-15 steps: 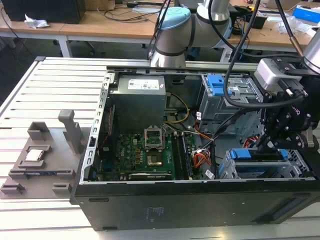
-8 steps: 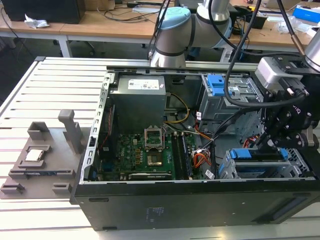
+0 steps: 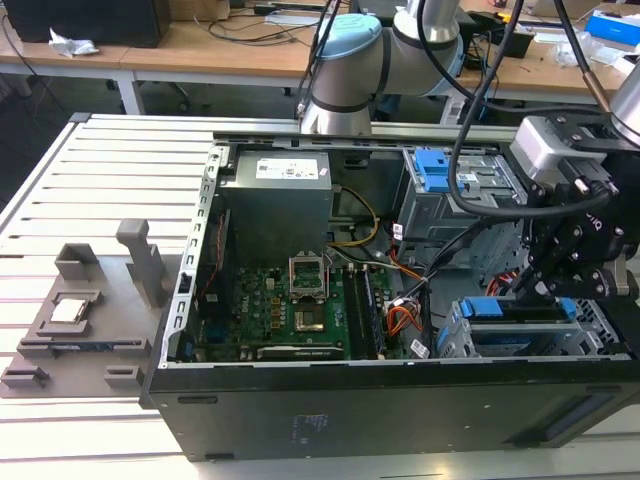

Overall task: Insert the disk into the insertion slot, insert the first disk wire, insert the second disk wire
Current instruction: 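Insert the second disk wire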

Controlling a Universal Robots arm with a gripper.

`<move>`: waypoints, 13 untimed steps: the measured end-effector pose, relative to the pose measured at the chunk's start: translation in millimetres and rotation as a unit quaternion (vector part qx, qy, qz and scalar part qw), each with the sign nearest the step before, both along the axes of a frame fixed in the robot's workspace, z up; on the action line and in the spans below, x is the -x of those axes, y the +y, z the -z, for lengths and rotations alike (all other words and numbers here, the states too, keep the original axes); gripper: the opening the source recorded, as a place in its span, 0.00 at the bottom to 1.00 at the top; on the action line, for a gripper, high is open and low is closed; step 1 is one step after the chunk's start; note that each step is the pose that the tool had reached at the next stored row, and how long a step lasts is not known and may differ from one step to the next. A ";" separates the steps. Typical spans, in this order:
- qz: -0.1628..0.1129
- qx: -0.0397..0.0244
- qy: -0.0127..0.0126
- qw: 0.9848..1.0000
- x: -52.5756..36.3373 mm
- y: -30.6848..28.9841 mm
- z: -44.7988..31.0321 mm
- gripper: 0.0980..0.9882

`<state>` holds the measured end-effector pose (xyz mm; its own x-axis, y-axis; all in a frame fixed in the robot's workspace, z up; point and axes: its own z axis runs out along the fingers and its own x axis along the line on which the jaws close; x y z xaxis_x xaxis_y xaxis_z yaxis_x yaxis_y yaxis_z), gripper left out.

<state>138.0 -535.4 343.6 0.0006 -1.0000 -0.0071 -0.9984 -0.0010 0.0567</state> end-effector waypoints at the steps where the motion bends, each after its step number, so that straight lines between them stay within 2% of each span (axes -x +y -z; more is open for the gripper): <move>1: 0.000 0.000 0.000 1.000 0.0 -0.1 0.0 0.06; 11: 0.000 0.000 0.000 1.000 0.0 -0.7 3.6 0.06; 13: 0.000 0.000 0.000 1.000 0.0 -0.7 1.2 0.06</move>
<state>137.9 -536.1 342.4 0.0012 -1.0000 -0.0074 -0.9984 -0.0016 0.0566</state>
